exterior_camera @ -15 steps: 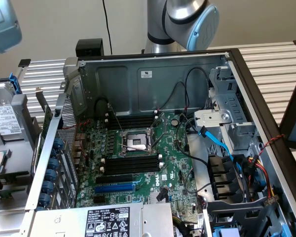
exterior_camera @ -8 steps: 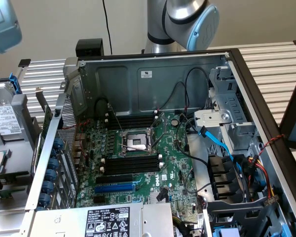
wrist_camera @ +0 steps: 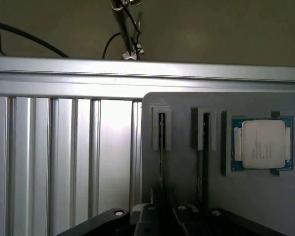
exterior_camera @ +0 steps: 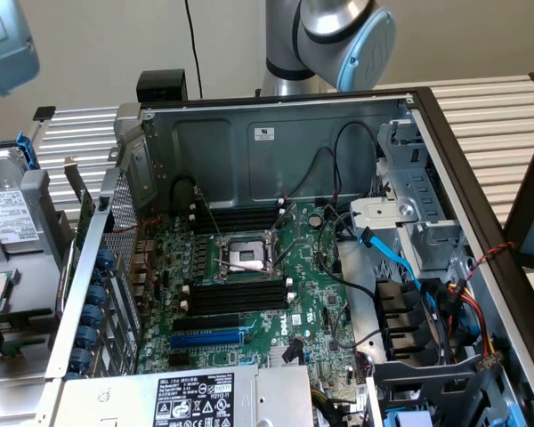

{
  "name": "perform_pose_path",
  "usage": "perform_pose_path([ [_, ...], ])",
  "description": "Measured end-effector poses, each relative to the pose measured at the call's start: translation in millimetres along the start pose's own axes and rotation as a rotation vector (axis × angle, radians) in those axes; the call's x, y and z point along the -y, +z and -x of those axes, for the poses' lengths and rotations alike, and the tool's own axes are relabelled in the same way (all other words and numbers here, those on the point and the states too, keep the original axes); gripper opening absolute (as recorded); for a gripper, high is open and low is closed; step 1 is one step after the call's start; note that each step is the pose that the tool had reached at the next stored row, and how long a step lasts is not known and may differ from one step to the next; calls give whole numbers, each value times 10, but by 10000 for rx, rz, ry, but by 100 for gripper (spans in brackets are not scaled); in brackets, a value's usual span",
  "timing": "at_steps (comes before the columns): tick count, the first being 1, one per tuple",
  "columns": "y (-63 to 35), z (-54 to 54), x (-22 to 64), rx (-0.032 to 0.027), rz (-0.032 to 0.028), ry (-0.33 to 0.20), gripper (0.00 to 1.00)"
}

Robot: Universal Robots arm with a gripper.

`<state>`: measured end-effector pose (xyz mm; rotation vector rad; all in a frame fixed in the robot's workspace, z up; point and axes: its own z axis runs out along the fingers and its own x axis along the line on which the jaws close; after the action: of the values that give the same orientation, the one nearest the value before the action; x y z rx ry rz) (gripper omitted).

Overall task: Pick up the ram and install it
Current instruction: 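Pick up the ram and move it above insertion slot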

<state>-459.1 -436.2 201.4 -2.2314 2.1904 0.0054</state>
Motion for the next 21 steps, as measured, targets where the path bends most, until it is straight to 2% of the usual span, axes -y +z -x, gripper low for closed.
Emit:
perform_pose_path([
  [6,0,0,0,0,0,0,17],
  [9,0,0,0,0,0,0,12],
  [21,0,0,0,0,0,58,12],
])
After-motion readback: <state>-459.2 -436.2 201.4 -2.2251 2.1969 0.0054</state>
